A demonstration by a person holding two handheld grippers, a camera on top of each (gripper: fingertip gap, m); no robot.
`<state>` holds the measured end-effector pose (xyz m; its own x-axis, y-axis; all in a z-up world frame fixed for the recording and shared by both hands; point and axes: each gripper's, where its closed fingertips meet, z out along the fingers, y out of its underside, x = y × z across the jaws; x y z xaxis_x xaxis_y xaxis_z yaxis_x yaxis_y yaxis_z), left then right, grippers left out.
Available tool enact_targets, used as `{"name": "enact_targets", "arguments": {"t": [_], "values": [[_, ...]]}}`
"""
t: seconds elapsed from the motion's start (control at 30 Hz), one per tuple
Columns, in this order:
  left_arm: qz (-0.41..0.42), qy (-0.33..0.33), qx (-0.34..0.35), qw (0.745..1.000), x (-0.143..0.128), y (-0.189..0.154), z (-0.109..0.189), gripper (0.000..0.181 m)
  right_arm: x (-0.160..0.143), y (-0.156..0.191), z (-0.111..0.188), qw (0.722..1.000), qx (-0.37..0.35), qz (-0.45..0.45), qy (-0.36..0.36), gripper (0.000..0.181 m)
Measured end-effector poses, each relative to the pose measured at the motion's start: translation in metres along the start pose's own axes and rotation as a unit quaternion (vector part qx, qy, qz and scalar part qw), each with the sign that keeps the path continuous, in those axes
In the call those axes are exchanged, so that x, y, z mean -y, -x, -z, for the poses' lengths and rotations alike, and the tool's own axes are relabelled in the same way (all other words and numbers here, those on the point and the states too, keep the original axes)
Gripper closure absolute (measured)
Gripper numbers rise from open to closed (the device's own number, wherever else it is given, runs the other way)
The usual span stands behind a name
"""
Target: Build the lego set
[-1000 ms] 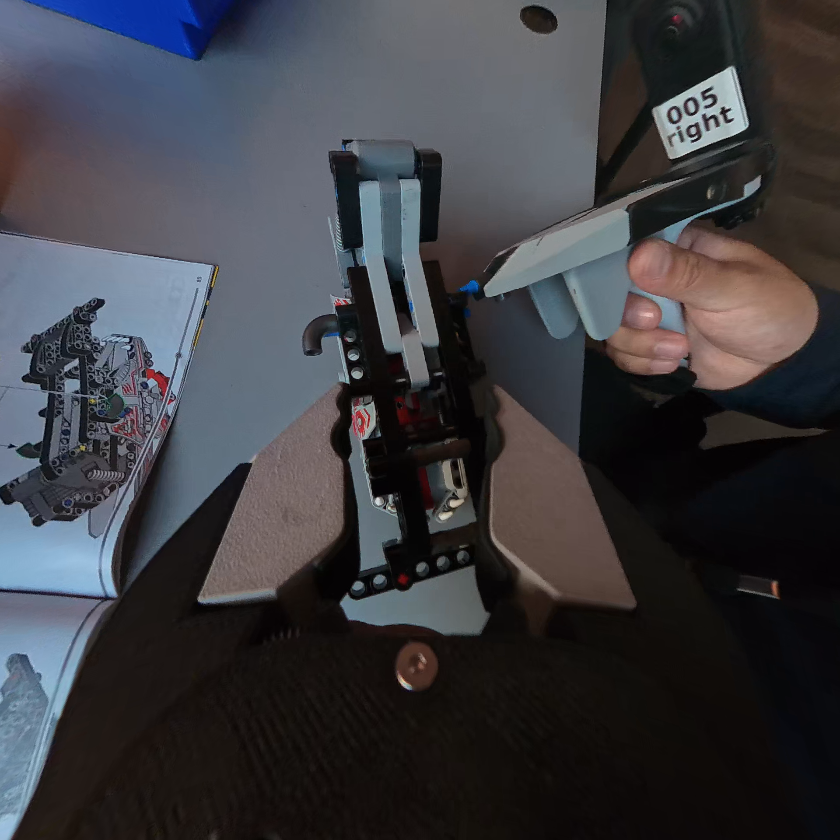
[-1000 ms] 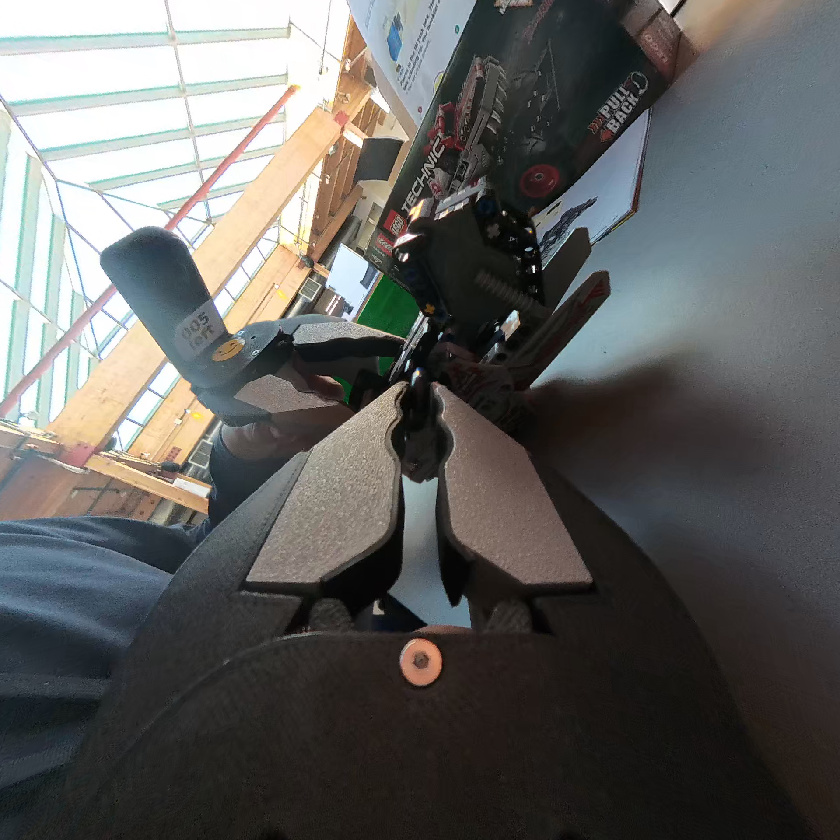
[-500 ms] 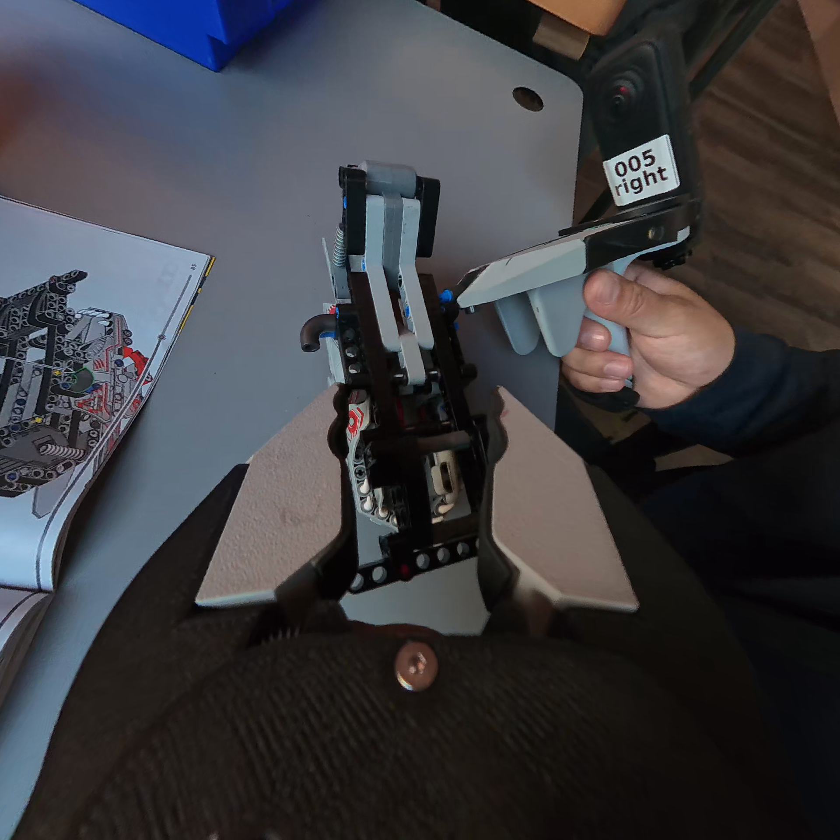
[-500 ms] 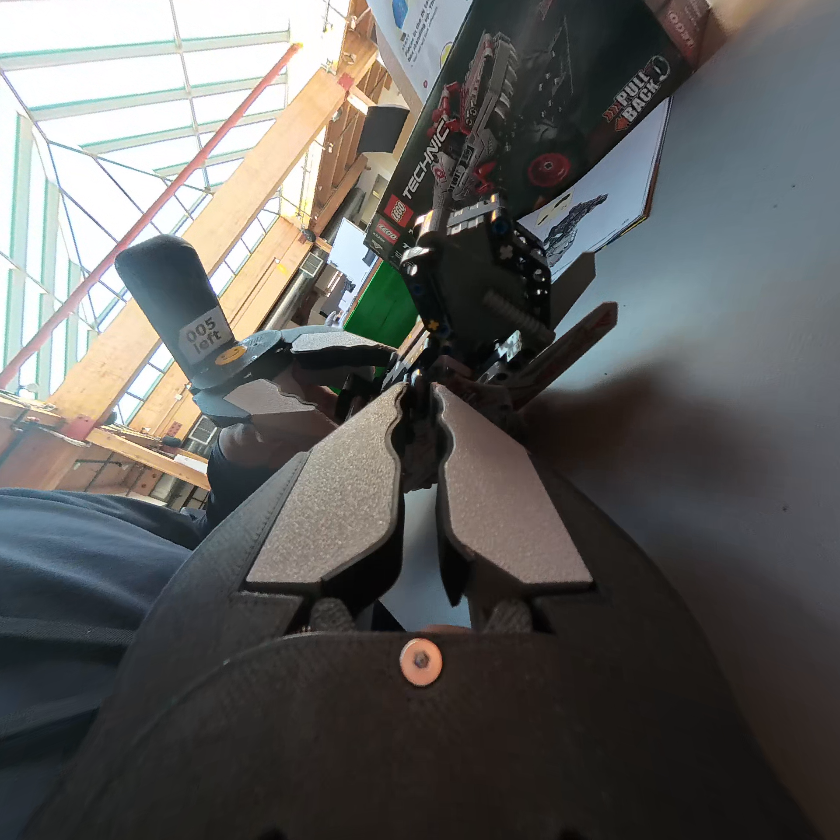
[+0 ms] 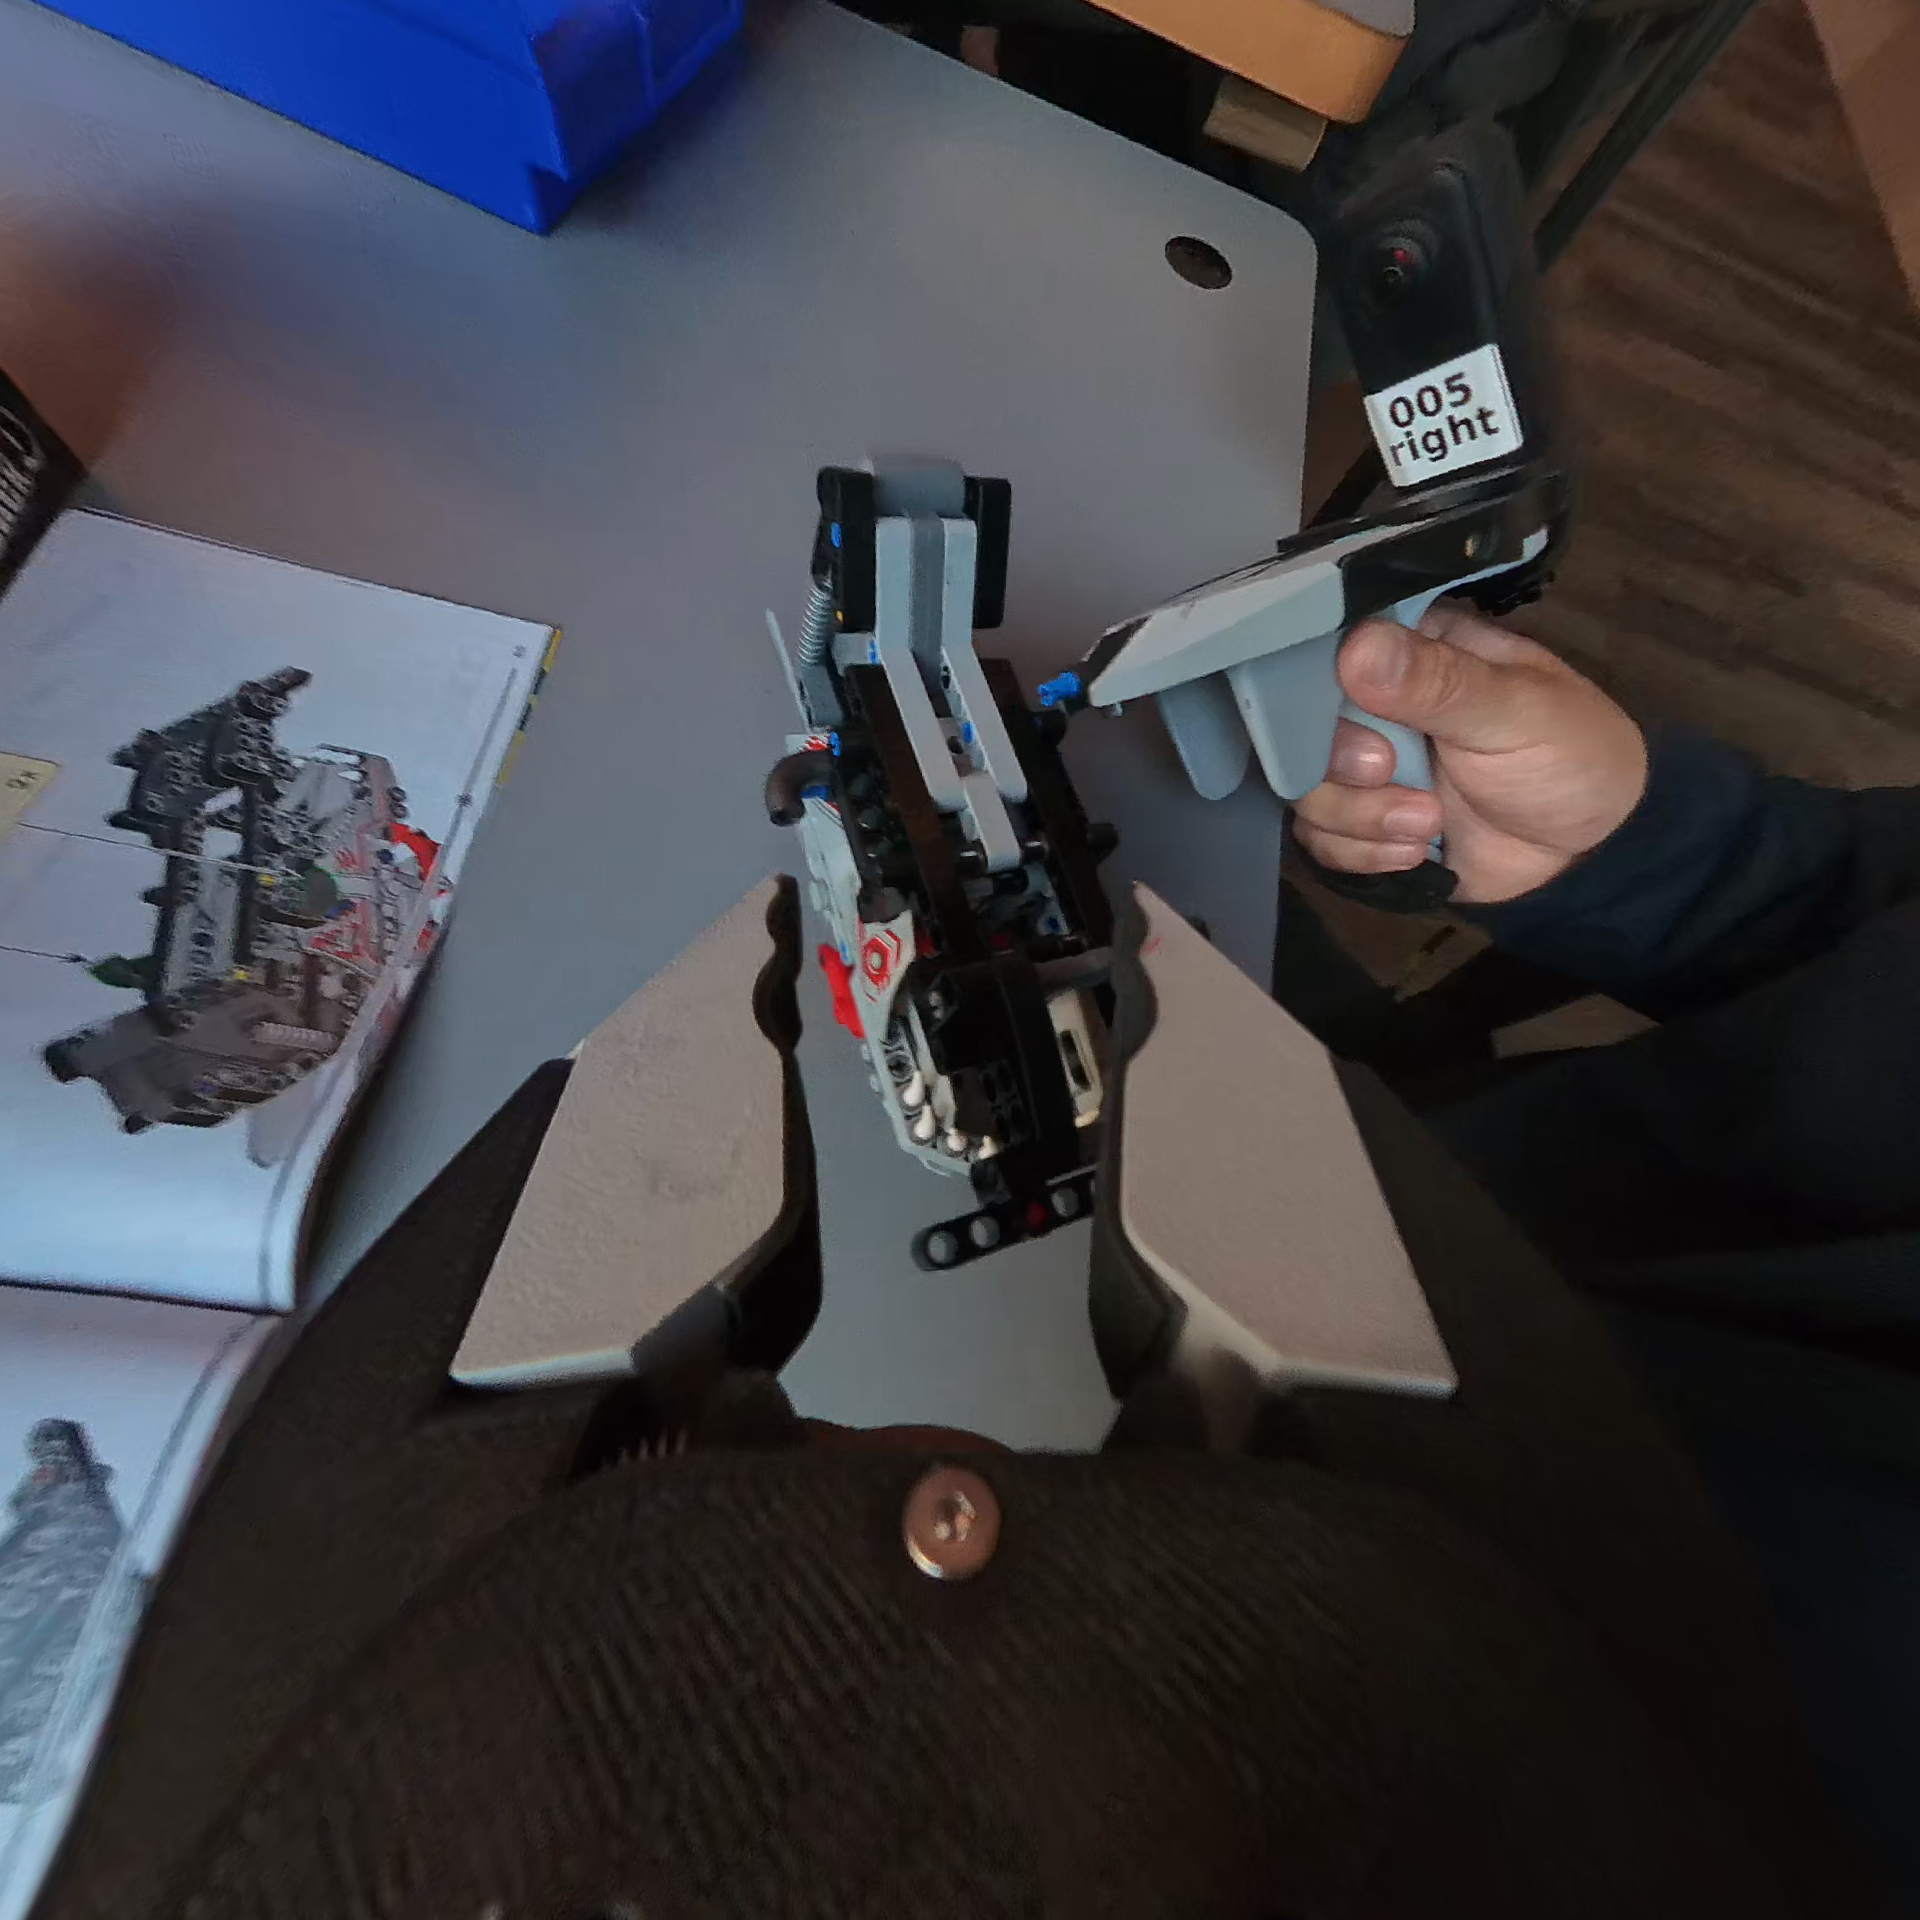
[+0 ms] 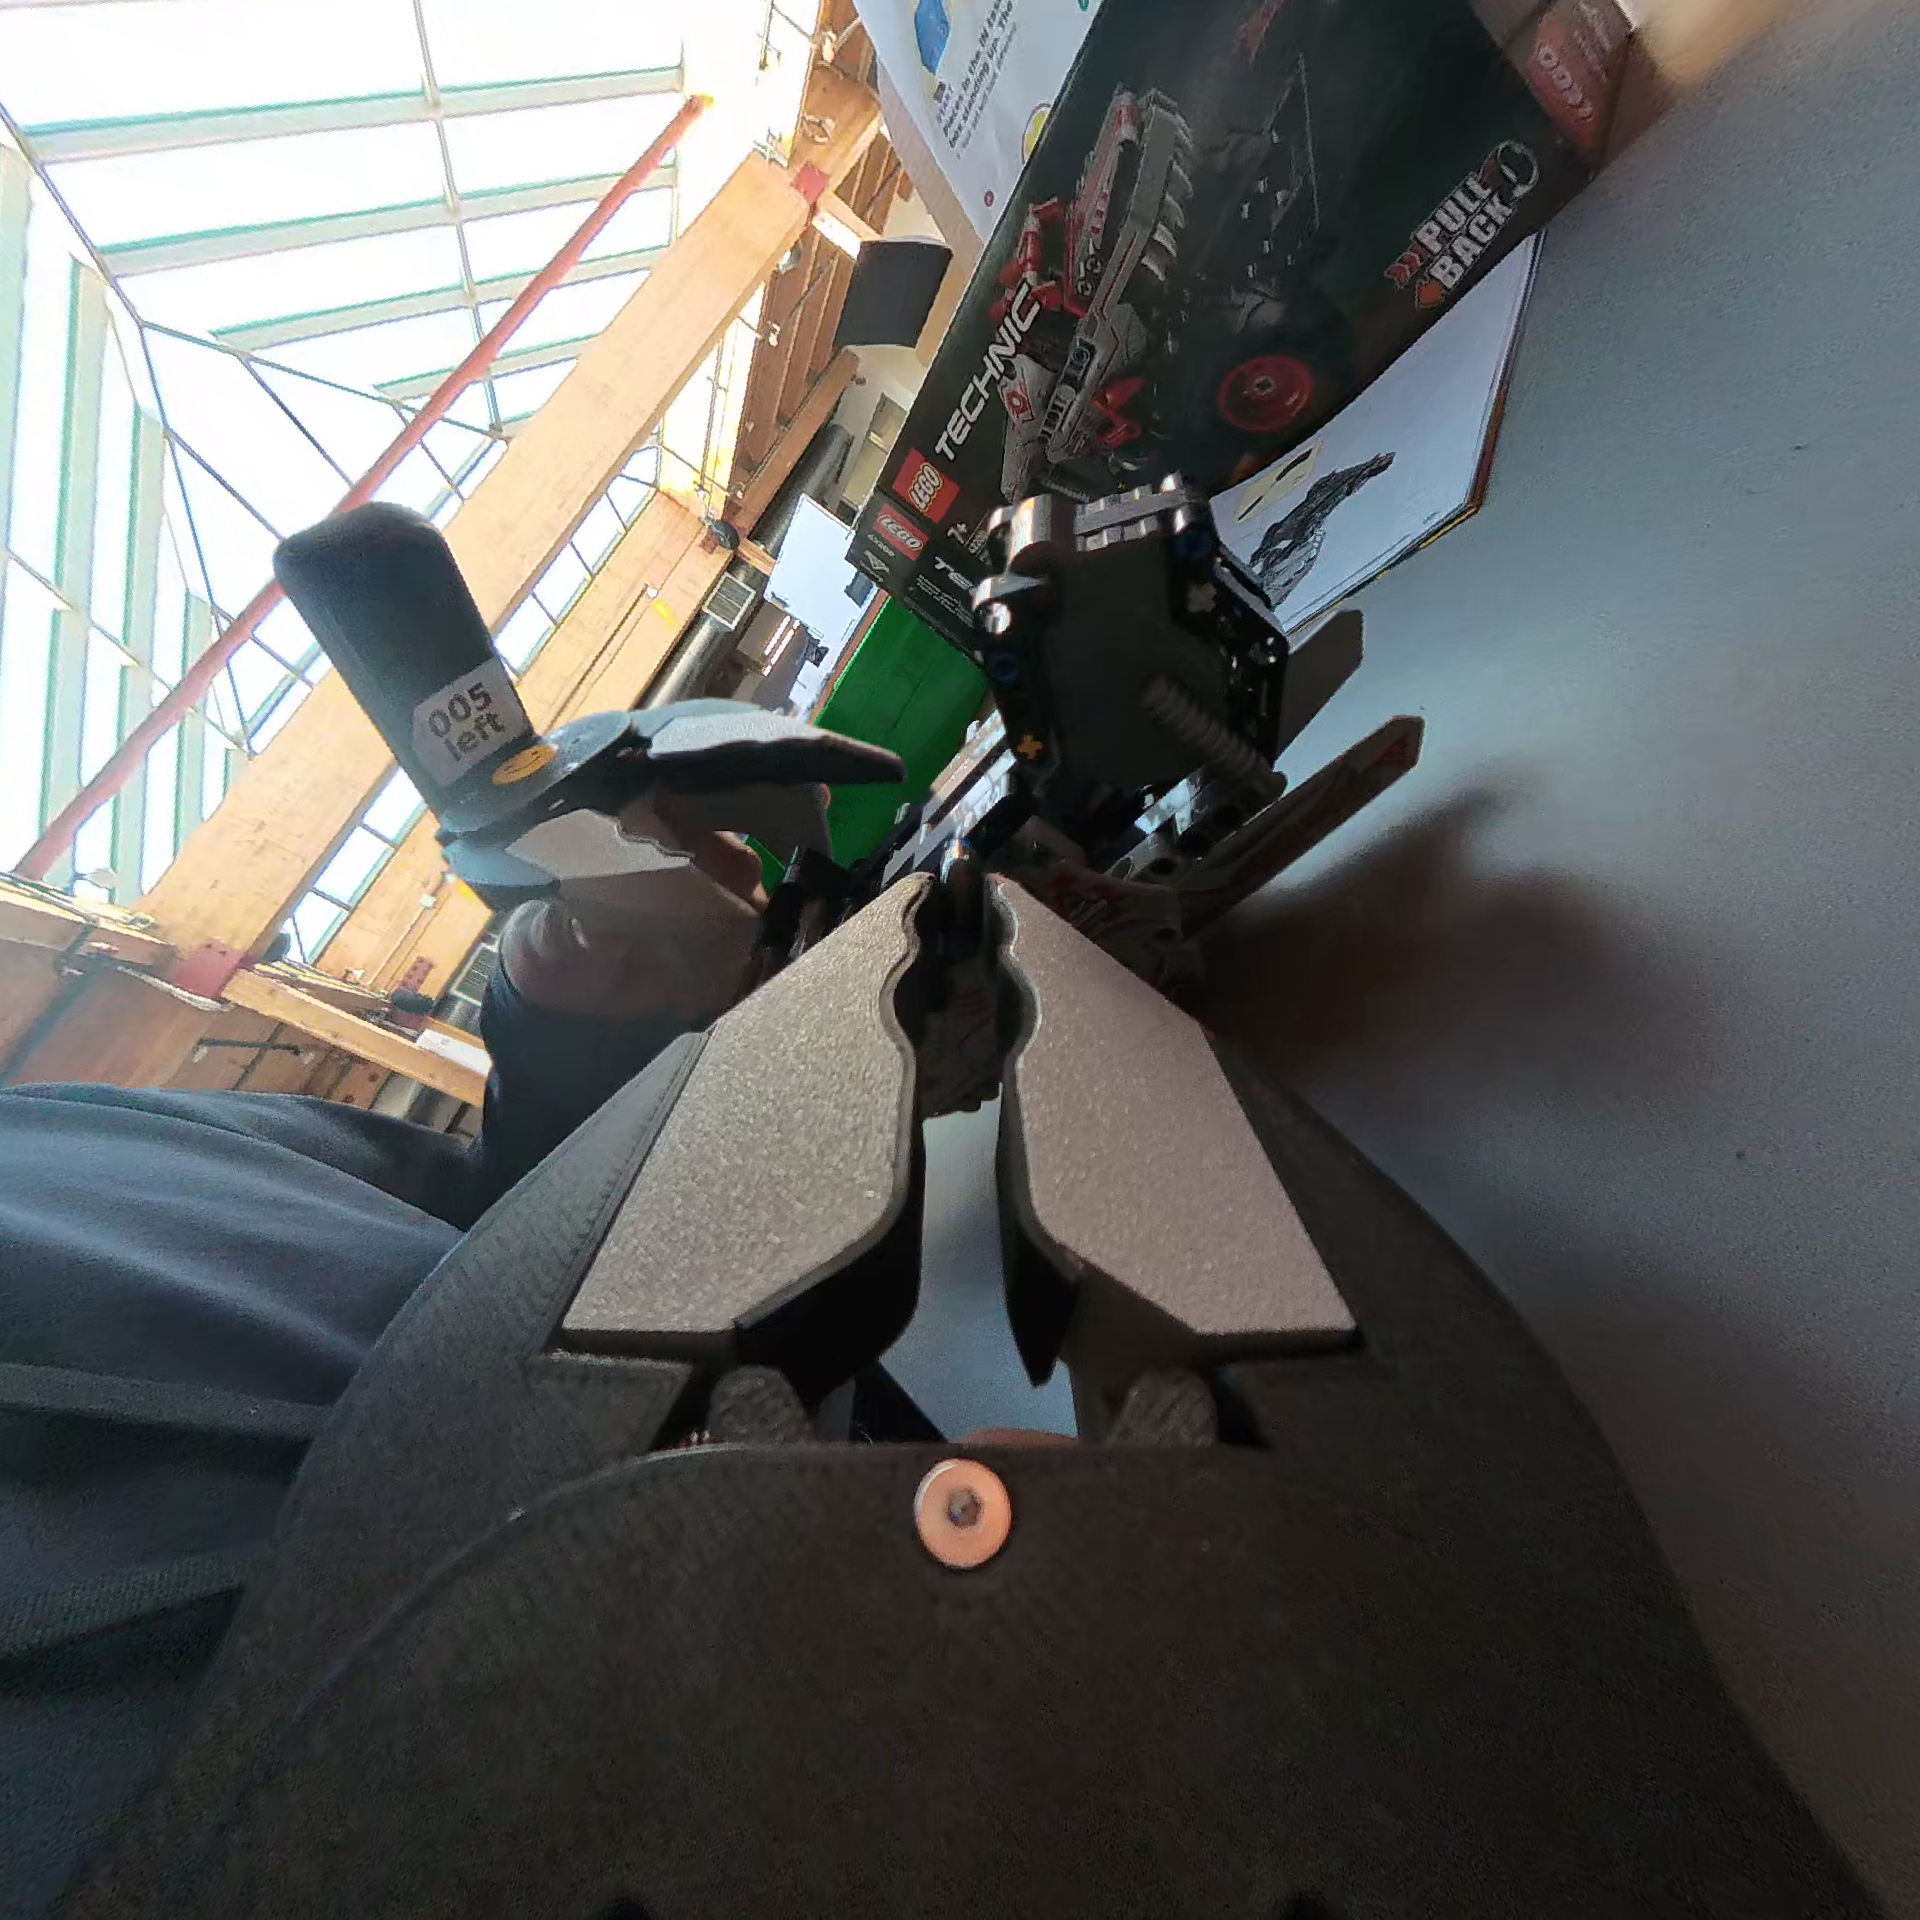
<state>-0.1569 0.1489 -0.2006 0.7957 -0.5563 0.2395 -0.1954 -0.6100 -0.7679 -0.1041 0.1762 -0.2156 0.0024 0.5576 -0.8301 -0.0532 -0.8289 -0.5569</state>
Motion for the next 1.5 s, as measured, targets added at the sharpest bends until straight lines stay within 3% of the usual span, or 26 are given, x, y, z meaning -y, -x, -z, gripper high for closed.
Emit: {"name": "enact_targets", "arguments": {"t": [0.2, 0.4, 0.83, 1.3, 1.5], "values": [[-0.078, 0.092, -0.029, 0.992, 0.0, 0.006, -0.019, 0.124, -0.005, 0.002, 0.005, 1.0, -0.001, -0.021, -0.014, 0.177], [-0.084, 0.15, -0.051, 0.984, -0.009, 0.003, -0.029, 0.127, -0.008, -0.001, 0.001, 0.999, -0.002, -0.049, -0.017, 0.177], [-0.037, 0.055, 0.041, 0.997, -0.013, -0.004, -0.036, 0.123, -0.011, -0.002, -0.002, 0.995, 0.002, -0.085, -0.06, 0.177], [-0.066, 0.069, 0.047, 0.994, -0.017, -0.004, -0.034, 0.122, -0.01, 0.001, -0.004, 0.994, 0.011, -0.085, -0.063, 0.177], [-0.092, 0.083, 0.047, 0.991, -0.018, -0.005, -0.035, 0.12, -0.016, 0.001, -0.009, 0.998, -0.006, -0.055, -0.03, 0.177]]}}
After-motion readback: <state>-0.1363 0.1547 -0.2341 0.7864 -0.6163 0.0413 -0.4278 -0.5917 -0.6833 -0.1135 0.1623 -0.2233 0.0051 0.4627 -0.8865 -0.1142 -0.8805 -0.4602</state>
